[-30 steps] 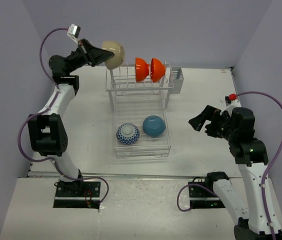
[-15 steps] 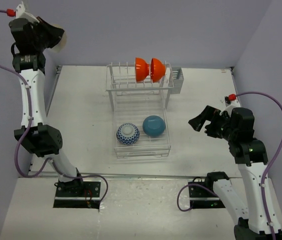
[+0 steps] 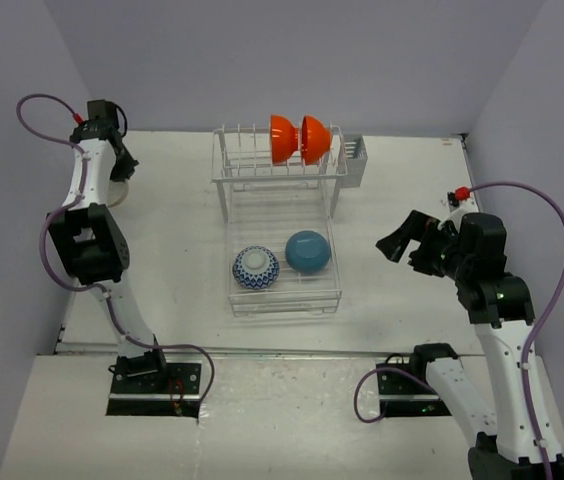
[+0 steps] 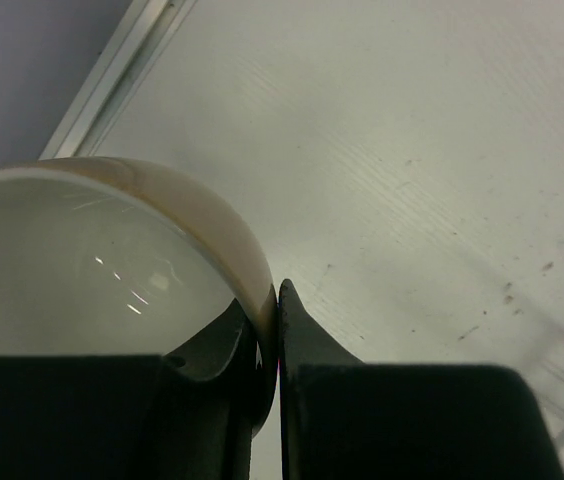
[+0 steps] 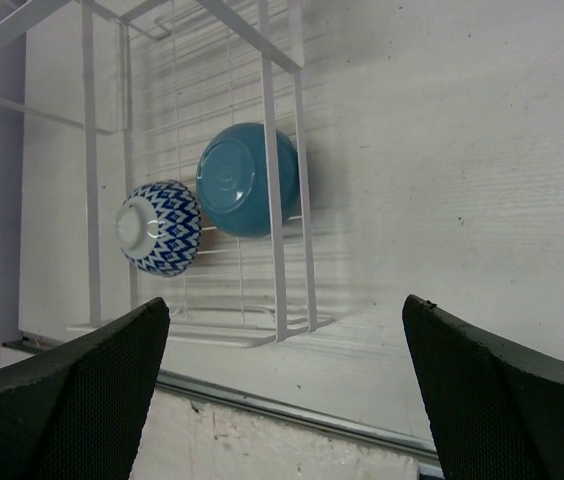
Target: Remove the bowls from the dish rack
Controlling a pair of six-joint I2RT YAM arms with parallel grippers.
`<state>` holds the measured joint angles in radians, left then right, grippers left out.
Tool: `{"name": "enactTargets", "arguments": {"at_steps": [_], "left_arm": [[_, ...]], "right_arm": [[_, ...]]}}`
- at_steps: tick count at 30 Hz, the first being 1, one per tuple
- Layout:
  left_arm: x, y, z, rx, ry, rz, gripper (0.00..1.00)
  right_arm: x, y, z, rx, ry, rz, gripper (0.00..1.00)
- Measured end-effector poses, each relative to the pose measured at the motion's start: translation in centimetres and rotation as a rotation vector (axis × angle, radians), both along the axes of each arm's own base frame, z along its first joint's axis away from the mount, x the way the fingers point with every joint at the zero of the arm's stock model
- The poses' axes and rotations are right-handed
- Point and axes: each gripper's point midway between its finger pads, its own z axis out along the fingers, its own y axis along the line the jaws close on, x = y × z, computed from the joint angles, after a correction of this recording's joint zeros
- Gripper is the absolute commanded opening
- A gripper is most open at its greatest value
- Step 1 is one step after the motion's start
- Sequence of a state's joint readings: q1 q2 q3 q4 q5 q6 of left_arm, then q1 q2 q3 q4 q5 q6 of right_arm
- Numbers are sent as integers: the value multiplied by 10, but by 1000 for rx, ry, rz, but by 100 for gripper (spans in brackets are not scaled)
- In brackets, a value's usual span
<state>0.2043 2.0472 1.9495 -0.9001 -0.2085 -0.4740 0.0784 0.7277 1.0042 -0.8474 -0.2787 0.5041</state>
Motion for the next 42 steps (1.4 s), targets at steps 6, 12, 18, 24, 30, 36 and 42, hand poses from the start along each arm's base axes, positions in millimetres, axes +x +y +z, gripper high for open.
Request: {"name": "enactTargets", "arguments": {"at_steps": [6,12,18,24,30,36,42], "left_arm": [[-13,13,-23,73,69,24,0],[-23,17,-78,84,193,16,0],[-33,19,-115,81,281,12,0],[-32,22,-116,92,283,21,0],[-31,21,-116,87,279,16,45],[-18,15,-107,48,230,2,70],[14,6,-34,46,38,10,76]], "right_arm": [[1,-1,6,-3,2,-4,99],[0,-2,9,-5,-7,-8,99],[1,-5,9,-18,-7,-20,99],[1,-5,9,-22,-10,-21,99],[1,-6,8,-26,-9,-23,99],[2,-6,8,-27,-10,-22,99],[4,-6,6,-31,-2,-20,99]]}}
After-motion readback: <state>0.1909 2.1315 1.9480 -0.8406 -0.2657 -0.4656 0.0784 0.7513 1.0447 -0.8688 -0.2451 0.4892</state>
